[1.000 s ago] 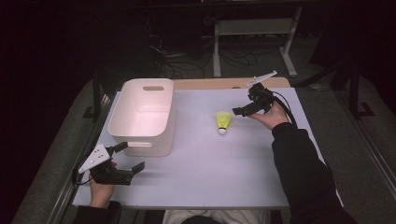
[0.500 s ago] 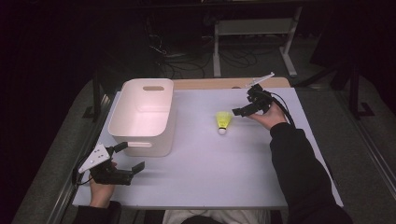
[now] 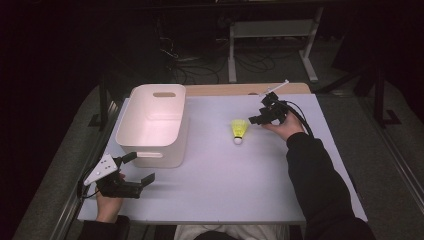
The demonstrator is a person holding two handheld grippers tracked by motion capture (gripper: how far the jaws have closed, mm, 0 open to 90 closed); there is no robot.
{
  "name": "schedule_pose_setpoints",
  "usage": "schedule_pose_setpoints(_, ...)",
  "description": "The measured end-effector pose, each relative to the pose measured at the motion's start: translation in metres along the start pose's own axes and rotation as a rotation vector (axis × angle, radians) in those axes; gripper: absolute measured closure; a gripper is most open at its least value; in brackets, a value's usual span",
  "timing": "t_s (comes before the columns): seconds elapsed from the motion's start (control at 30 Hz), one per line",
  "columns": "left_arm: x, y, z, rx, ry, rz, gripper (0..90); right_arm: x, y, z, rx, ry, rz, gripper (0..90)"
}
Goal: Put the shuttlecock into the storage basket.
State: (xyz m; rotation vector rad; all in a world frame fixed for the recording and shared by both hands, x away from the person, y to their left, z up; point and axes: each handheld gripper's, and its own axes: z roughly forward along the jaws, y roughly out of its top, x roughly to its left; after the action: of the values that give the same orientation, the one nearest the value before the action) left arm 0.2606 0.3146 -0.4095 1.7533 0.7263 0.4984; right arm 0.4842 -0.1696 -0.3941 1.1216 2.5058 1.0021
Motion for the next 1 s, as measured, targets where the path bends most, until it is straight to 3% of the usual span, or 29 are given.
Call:
schedule_pose_setpoints(0.23, 0.0, 0.0, 0.0, 0.001, -0.001, 0.001, 0.0, -0.006, -0.002, 0.004, 0.016, 0.012, 0.029, 53.8)
schedule_pose_setpoints(0.5, 0.0, 0.0, 0.0, 0.001, -0.004, 0.003, 0.0, -0.011, -0.005, 0.01, 0.034, 0.063, 0.068, 76.8)
schedule_pose_setpoints(0.63, 0.0, 0.0, 0.0, 0.005, -0.005, 0.003, 0.0, -0.013, -0.005, 0.015, 0.042, 0.056, 0.09, 85.6)
schedule_pose_setpoints(0.83, 0.0, 0.0, 0.0, 0.005, -0.005, 0.003, 0.0, -0.014, -0.007, 0.024, 0.081, 0.046, 0.118, 88.9)
schedule_pose_setpoints(1.0, 0.0, 0.0, 0.0, 0.005, -0.006, 0.002, 0.0, -0.014, -0.008, 0.029, 0.09, 0.074, 0.148, 88.9)
